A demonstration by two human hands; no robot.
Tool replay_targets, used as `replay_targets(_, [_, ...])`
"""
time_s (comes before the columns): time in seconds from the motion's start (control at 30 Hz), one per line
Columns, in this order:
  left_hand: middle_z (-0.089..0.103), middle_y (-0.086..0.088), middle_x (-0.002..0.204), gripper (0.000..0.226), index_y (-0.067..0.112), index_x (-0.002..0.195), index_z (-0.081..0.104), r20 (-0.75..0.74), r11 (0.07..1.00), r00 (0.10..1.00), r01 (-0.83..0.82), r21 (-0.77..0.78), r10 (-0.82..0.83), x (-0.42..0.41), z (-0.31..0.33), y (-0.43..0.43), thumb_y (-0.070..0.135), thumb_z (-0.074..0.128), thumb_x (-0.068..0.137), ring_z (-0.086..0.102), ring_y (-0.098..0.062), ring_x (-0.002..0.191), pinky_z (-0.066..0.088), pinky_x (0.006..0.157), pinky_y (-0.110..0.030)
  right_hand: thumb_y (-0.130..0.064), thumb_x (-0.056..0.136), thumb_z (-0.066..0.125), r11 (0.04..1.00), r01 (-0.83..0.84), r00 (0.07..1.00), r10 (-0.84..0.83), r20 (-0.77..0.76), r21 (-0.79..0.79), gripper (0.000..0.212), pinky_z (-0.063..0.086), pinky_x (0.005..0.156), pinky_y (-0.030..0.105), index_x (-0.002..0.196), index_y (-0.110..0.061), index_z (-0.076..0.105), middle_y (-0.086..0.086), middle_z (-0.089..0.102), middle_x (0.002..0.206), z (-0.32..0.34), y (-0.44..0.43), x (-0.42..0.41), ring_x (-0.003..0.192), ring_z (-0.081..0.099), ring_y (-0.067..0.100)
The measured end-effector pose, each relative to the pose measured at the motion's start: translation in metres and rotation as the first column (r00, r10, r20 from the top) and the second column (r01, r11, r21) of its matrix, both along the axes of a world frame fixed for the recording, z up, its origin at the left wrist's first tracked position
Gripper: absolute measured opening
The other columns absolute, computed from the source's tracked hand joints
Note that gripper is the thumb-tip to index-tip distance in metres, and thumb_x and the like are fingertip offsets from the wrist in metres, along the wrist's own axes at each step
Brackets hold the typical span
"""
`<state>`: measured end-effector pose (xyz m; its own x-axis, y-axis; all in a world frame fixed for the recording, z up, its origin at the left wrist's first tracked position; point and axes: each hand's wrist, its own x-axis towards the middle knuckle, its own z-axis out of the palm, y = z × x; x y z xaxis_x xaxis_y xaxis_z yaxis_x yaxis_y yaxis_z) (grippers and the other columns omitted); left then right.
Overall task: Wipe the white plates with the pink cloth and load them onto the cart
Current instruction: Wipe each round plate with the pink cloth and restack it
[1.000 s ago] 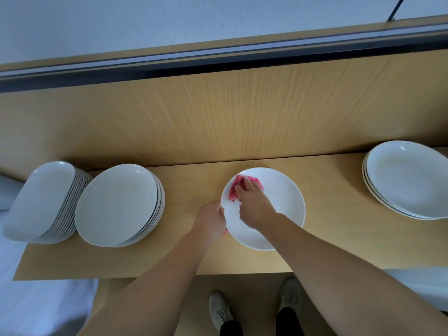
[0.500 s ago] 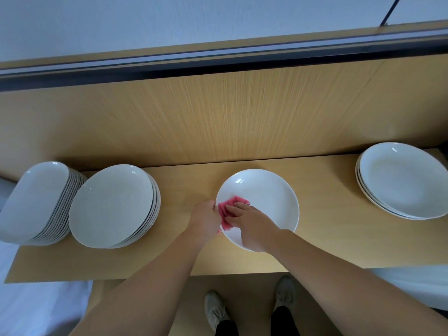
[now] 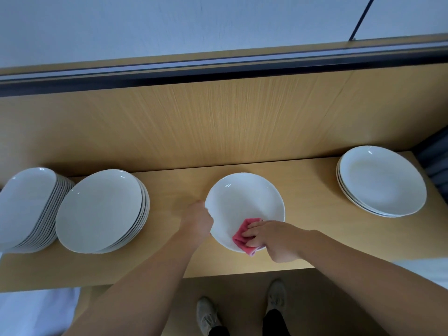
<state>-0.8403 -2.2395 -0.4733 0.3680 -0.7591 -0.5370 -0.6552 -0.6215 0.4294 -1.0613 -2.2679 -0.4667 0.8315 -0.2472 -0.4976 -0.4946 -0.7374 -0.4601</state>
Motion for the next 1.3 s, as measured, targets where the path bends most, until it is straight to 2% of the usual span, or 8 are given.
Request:
replay_targets(0.13, [0.050, 0.000, 0.124, 0.040, 0.016, 0.126, 0.046, 0.357, 0.956, 0.902, 0.284, -0.066, -0.243, -0.011, 0.002, -0.001, 0.007, 0.050, 0.087, 0.054, -0.023, 0.106, 0.046, 0.082, -0.031, 0.007, 0.084, 0.043, 0.999, -0.036, 0.998, 0.034, -0.059, -0.027, 0.066, 0.012, 0.121, 0.034, 0.137, -0.031, 0.052, -0.013, 0.031, 0.155, 0.004, 0.001, 0.004, 0.147, 0.012, 0.013])
replay_targets(0.2, [0.042, 0.004, 0.138, 0.044, 0.017, 0.131, 0.046, 0.418, 0.858, 0.813, 0.496, -0.130, -0.407, -0.020, 0.001, 0.001, 0.007, 0.049, 0.088, 0.043, -0.020, 0.124, 0.035, 0.098, -0.028, 0.006, 0.085, 0.042, 0.998, -0.049, 0.996, 0.047, -0.071, -0.038, 0.064, 0.013, 0.121, 0.034, 0.137, -0.030, 0.052, -0.011, 0.030, 0.155, 0.004, 0.001, 0.006, 0.147, 0.012, 0.014])
replay_targets(0.33, [0.017, -0.004, 0.160, 0.054, 0.013, 0.148, 0.030, 0.363, 0.711, 0.645, 0.700, 0.072, -0.672, -0.030, -0.011, 0.005, 0.010, 0.044, 0.096, 0.015, -0.019, 0.147, 0.009, 0.119, -0.032, 0.008, 0.083, 0.042, 0.997, -0.054, 0.998, 0.051, -0.048, -0.050, 0.065, 0.020, 0.119, 0.035, 0.134, -0.029, 0.055, -0.011, 0.037, 0.151, 0.002, 0.001, 0.005, 0.144, 0.018, 0.014])
replay_targets(0.43, [-0.001, -0.005, 0.163, 0.064, 0.013, 0.154, 0.010, 0.312, 0.673, 0.612, 0.727, 0.141, -0.727, -0.027, -0.017, 0.008, 0.007, 0.040, 0.099, 0.006, -0.020, 0.149, 0.006, 0.120, -0.033, 0.011, 0.080, 0.042, 1.000, -0.018, 0.998, 0.017, -0.055, -0.017, 0.061, 0.028, 0.115, 0.033, 0.122, -0.026, 0.065, -0.012, 0.047, 0.141, 0.000, -0.004, 0.000, 0.138, 0.028, 0.012])
replay_targets(0.63, [-0.007, -0.003, 0.163, 0.063, 0.013, 0.155, 0.006, 0.271, 0.651, 0.605, 0.748, 0.128, -0.748, -0.022, -0.016, 0.008, 0.004, 0.035, 0.099, 0.000, -0.017, 0.150, 0.005, 0.120, -0.031, 0.004, 0.077, 0.044, 0.973, -0.187, 0.972, 0.163, -0.169, -0.134, 0.043, 0.042, 0.100, 0.036, 0.097, -0.022, 0.070, -0.013, 0.054, 0.127, -0.004, -0.030, -0.014, 0.125, 0.043, 0.015])
replay_targets(0.9, [-0.010, -0.003, 0.162, 0.061, 0.012, 0.155, 0.005, 0.246, 0.638, 0.601, 0.761, 0.115, -0.761, -0.020, -0.015, 0.007, 0.004, 0.032, 0.100, -0.002, -0.017, 0.150, 0.004, 0.120, -0.031, -0.017, 0.095, 0.051, 0.901, -0.260, 0.932, 0.140, -0.334, -0.347, 0.048, 0.022, 0.117, 0.038, 0.139, -0.033, 0.046, -0.008, 0.026, 0.157, 0.002, -0.053, -0.019, 0.147, 0.016, 0.019])
replay_targets(1.03, [-0.010, -0.003, 0.162, 0.062, 0.012, 0.155, 0.004, 0.242, 0.633, 0.597, 0.766, 0.113, -0.765, -0.020, -0.013, 0.006, 0.004, 0.031, 0.101, -0.002, -0.018, 0.150, 0.004, 0.120, -0.031, -0.021, 0.095, 0.052, 0.869, -0.261, 0.928, 0.106, -0.357, -0.420, 0.037, 0.014, 0.118, 0.043, 0.130, -0.031, 0.055, -0.006, 0.029, 0.155, 0.004, -0.061, -0.010, 0.146, 0.019, 0.020])
replay_targets(1.3, [-0.010, -0.005, 0.162, 0.061, 0.011, 0.154, 0.004, 0.250, 0.625, 0.585, 0.770, 0.127, -0.771, -0.021, -0.012, 0.005, 0.005, 0.032, 0.101, -0.001, -0.019, 0.150, 0.007, 0.120, -0.032, -0.016, 0.101, 0.037, 0.855, -0.064, 0.993, 0.002, -0.119, -0.515, 0.036, 0.010, 0.119, 0.032, 0.133, -0.015, 0.054, 0.005, 0.028, 0.157, -0.015, -0.077, 0.014, 0.146, 0.021, 0.024])
